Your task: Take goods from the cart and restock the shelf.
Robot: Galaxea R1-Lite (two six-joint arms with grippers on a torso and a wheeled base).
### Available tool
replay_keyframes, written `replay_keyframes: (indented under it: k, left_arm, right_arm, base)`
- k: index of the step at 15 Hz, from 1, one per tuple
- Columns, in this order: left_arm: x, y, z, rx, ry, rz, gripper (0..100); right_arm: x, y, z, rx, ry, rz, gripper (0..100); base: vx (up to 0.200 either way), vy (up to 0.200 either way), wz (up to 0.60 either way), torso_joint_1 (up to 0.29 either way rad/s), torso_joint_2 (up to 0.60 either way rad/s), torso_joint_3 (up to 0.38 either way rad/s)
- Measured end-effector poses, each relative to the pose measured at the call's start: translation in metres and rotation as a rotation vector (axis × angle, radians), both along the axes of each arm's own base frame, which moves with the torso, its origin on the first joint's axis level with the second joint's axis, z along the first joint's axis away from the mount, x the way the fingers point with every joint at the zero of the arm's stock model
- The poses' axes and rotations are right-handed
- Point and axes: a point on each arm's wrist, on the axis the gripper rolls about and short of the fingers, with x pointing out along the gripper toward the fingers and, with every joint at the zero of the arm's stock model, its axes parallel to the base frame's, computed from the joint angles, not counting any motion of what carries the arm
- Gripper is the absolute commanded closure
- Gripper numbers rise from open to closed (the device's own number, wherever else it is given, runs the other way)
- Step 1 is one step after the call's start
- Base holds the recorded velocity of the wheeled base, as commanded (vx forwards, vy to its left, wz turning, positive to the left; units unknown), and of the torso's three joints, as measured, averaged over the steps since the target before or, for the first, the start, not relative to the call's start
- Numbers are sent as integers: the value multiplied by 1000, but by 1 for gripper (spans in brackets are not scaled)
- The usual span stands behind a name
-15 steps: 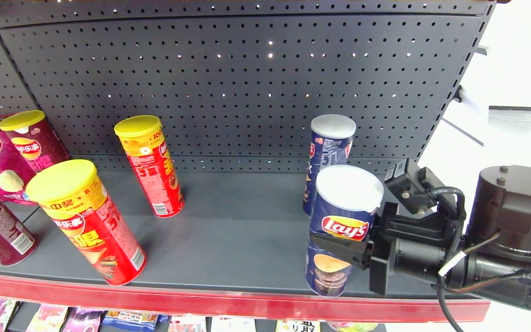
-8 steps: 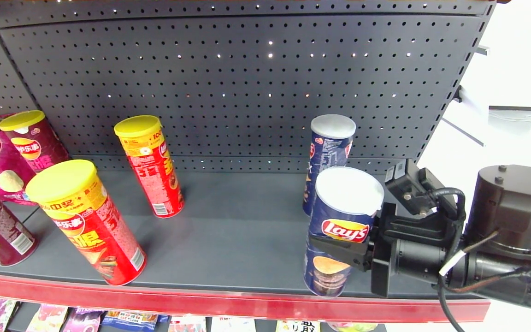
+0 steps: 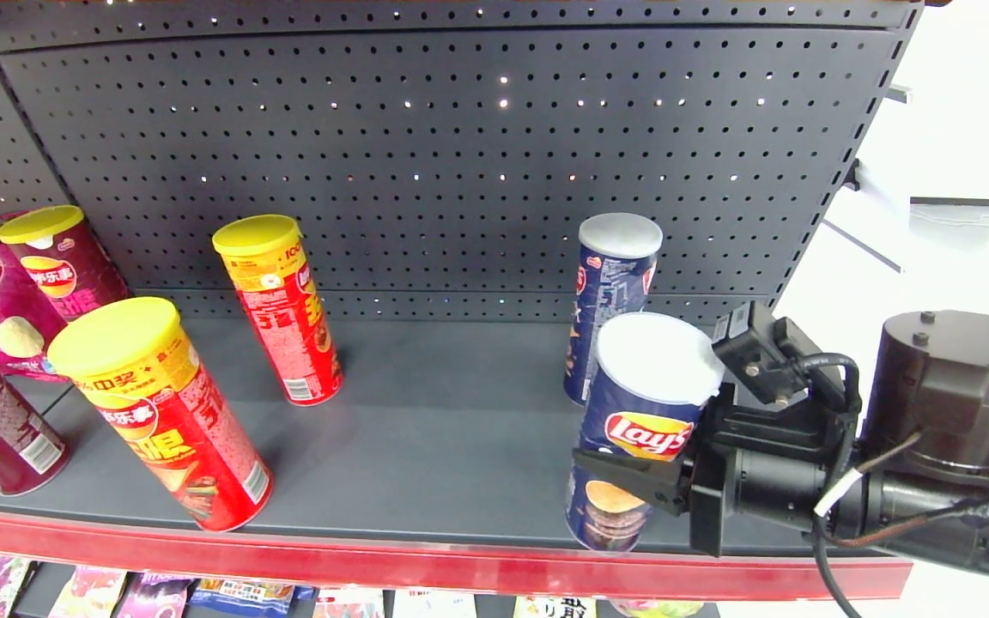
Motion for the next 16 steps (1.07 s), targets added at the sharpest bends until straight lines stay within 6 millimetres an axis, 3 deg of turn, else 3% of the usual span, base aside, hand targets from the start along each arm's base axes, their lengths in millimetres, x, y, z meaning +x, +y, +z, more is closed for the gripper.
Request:
replay_keyframes:
  k: [6, 16]
  left_arm:
    - [0, 0, 0, 0, 0, 0, 0]
    - [0, 0, 0, -1, 0, 0, 0]
  right_arm:
    - [0, -2, 3, 6, -12, -10, 0]
    - [-17, -26, 10, 27, -29, -44, 0]
  base:
    - [0, 0, 0, 0, 0, 0]
    - [0, 0, 0, 0, 0, 0]
